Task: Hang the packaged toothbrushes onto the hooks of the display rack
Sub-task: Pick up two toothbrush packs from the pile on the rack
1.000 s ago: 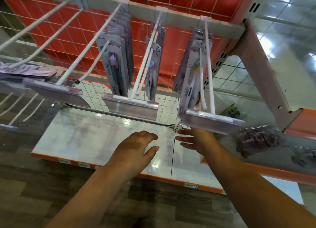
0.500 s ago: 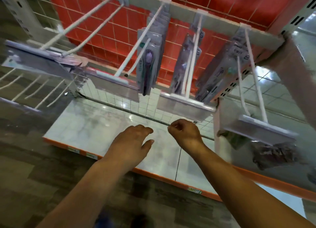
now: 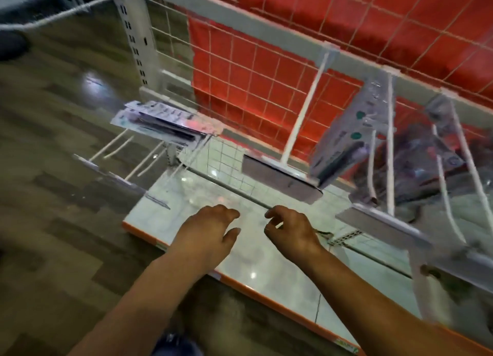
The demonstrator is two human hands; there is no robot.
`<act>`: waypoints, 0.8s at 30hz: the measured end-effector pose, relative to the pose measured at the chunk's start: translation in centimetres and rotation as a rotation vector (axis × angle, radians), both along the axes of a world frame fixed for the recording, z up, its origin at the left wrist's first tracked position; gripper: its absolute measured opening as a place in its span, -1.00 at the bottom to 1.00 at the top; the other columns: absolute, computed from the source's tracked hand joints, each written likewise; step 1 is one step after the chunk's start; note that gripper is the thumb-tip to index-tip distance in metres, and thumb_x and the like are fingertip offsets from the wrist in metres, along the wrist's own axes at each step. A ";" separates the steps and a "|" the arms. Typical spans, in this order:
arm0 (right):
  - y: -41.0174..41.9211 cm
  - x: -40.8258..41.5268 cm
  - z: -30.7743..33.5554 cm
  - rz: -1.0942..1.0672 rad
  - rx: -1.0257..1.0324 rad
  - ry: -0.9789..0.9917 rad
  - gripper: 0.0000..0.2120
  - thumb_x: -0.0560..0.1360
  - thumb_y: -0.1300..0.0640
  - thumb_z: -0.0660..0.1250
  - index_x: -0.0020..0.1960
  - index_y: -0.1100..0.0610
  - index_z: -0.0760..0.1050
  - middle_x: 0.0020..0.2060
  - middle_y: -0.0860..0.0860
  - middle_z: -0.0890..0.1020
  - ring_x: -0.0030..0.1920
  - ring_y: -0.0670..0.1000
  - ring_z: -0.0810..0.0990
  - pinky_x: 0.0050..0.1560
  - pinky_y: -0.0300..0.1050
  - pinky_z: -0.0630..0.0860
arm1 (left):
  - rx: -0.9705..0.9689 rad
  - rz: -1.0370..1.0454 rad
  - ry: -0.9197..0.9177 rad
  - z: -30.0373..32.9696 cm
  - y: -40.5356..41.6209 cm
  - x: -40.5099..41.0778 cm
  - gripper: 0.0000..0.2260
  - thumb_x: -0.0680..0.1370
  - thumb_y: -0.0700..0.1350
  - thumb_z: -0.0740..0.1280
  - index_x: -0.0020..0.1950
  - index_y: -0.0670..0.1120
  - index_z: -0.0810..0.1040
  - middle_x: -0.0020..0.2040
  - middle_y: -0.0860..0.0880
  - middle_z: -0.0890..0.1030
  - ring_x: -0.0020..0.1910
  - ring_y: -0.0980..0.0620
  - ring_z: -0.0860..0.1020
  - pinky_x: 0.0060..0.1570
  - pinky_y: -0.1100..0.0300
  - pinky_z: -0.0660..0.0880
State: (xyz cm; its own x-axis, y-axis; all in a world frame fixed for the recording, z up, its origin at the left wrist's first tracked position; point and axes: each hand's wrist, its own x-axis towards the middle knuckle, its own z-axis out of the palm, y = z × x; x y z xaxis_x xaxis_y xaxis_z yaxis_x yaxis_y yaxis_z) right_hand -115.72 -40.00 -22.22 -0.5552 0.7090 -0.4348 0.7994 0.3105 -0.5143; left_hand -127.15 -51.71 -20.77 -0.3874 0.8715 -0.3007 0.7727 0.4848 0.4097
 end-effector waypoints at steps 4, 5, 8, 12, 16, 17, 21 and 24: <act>-1.8 -6.3 -0.6 0.036 -0.031 -0.009 -0.73 0.52 0.12 0.30 0.21 0.01 0.46 0.13 -0.03 0.56 0.08 -0.01 0.53 0.12 -0.13 0.52 | -0.011 0.075 -0.032 0.1 -2.6 -5.5 -0.62 0.62 0.06 0.11 0.44 0.09 0.26 0.42 0.08 0.34 0.36 0.08 0.31 0.32 0.20 0.27; -2.2 -7.9 -0.7 0.053 -0.027 0.004 -0.74 0.51 0.11 0.30 0.20 0.01 0.47 0.11 -0.03 0.57 0.07 -0.01 0.53 0.10 -0.12 0.52 | -0.007 0.083 -0.029 -0.1 -3.3 -6.9 -0.62 0.62 0.05 0.12 0.44 0.09 0.27 0.41 0.09 0.35 0.36 0.09 0.32 0.32 0.20 0.28; -3.6 -12.7 -1.0 0.101 -0.029 0.035 -0.73 0.52 0.13 0.29 0.22 0.05 0.47 0.10 -0.01 0.56 0.05 0.00 0.53 0.04 -0.16 0.50 | 0.000 0.120 -0.011 -0.6 -5.3 -10.9 -0.62 0.61 0.04 0.14 0.43 0.07 0.29 0.38 0.08 0.39 0.34 0.09 0.35 0.32 0.20 0.30; -5.4 -19.1 -1.6 0.121 -0.018 0.075 -0.72 0.51 0.16 0.29 0.22 0.08 0.48 0.14 0.02 0.57 0.08 0.02 0.54 0.09 -0.12 0.52 | -0.019 0.159 0.009 -1.1 -7.2 -15.5 -0.63 0.60 0.04 0.17 0.42 0.07 0.32 0.34 0.06 0.43 0.32 0.08 0.37 0.29 0.19 0.33; -6.3 -24.5 -2.2 0.146 0.099 0.129 -0.71 0.52 0.17 0.26 0.23 0.08 0.49 0.17 0.01 0.56 0.11 0.01 0.53 0.08 -0.11 0.49 | -0.051 0.199 0.044 -2.2 -7.3 -19.7 -0.65 0.61 0.03 0.16 0.39 0.04 0.35 0.31 0.04 0.46 0.28 0.05 0.41 0.26 0.14 0.39; -6.3 -25.7 -2.4 0.161 0.158 0.159 -0.70 0.52 0.17 0.26 0.24 0.07 0.49 0.19 0.00 0.54 0.13 0.01 0.52 0.09 -0.11 0.49 | -0.060 0.220 0.052 -2.6 -7.0 -20.7 -0.65 0.61 0.03 0.16 0.39 0.04 0.36 0.31 0.03 0.46 0.28 0.03 0.41 0.26 0.12 0.40; -4.8 -30.3 -3.6 0.125 0.260 0.226 -0.64 0.49 0.19 0.30 0.28 0.05 0.44 0.24 0.00 0.48 0.20 0.02 0.45 0.15 -0.10 0.44 | -0.048 0.260 0.042 -3.9 -5.4 -23.7 -0.68 0.60 0.03 0.17 0.35 0.02 0.39 0.27 0.01 0.49 0.24 0.01 0.44 0.20 0.08 0.44; -2.5 -32.9 -4.2 0.103 0.327 0.219 -0.59 0.46 0.19 0.35 0.29 0.11 0.42 0.23 0.05 0.46 0.21 0.06 0.41 0.17 -0.07 0.39 | -0.035 0.250 -0.005 -4.8 -4.5 -25.1 -0.69 0.61 0.02 0.15 0.33 0.01 0.41 0.22 -0.01 0.50 0.20 0.01 0.45 0.14 0.10 0.44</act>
State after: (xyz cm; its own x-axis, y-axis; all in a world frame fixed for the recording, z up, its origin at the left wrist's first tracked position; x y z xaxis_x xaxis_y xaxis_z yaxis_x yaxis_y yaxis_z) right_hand -148.63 -42.48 -26.40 -0.6852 0.7260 -0.0592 0.6382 0.5591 -0.5293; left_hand -152.22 -56.24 -25.60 -0.5879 0.7380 -0.3313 0.6253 0.6743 0.3927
